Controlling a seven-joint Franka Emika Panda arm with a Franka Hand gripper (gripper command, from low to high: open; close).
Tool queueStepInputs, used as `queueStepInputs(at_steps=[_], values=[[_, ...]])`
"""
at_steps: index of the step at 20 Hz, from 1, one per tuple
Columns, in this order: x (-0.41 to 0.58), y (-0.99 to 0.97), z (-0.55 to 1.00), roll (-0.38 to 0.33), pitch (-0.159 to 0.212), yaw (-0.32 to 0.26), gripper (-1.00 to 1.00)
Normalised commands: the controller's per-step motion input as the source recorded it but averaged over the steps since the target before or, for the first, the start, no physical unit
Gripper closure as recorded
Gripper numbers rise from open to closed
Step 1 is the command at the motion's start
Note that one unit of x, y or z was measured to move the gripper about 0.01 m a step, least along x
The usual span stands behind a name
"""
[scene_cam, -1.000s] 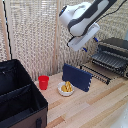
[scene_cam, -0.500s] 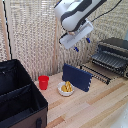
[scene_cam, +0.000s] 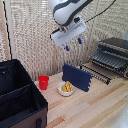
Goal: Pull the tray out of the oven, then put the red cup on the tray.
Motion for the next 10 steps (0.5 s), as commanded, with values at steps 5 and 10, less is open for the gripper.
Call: queueStepInputs(at_steps=[5, 10], values=[[0.158, 0.65, 0.00, 0.192, -0.013, -0.104, -1.00], [0.173, 0.66, -0.08, 0.165, -0.020, -0.109, -1.00]])
